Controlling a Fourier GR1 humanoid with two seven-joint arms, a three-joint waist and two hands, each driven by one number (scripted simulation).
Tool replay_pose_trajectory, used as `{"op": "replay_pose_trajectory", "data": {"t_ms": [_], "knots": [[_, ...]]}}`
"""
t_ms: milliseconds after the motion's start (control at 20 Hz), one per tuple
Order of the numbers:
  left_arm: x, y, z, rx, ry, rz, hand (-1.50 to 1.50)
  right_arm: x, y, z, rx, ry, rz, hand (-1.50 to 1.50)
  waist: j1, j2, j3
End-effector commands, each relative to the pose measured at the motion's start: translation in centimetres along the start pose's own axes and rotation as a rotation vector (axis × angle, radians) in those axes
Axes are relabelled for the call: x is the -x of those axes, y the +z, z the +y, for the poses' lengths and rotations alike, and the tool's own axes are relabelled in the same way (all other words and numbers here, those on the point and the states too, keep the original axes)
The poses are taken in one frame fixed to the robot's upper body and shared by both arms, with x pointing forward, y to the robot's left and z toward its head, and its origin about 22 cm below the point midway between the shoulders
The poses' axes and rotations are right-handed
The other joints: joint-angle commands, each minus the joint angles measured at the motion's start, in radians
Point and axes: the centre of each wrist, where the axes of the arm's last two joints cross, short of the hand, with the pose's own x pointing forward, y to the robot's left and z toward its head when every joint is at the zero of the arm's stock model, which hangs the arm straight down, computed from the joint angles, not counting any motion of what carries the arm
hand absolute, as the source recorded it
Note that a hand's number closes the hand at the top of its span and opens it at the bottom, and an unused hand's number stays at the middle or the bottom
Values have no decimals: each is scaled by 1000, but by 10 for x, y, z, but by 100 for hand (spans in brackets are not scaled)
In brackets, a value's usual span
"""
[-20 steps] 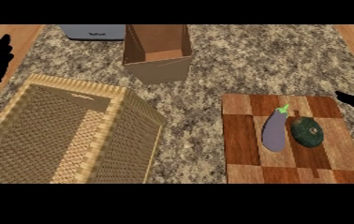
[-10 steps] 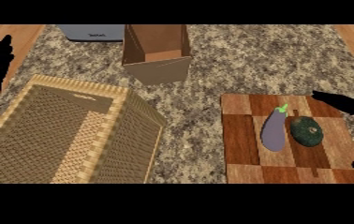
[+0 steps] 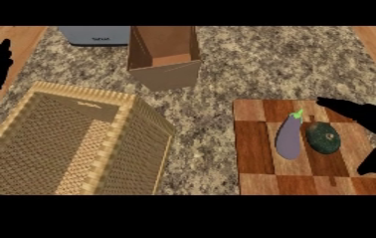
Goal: Pick the squash from the cutting board and place it in the cardboard box
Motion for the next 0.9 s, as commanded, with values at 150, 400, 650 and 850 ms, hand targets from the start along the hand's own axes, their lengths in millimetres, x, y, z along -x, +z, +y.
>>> {"op": "replay_pose_trajectory", "data": {"t_ms": [150,400,650,850], "knots": [[56,33,-31,55,17,146,0,-11,-11,6,-19,-22,-86,-150,-9,18,-42],[56,40,-42,58,26,132,0,-23,-17,-4,7,-24,-139,-150,-10,17,-42],[53,38,-42,57,31,141,0,-36,-17,-4,-63,12,-130,-150,-21,16,-43],[50,39,-30,62,36,134,0,-36,-20,21,-100,49,-25,-150,-5,13,-41]]}}
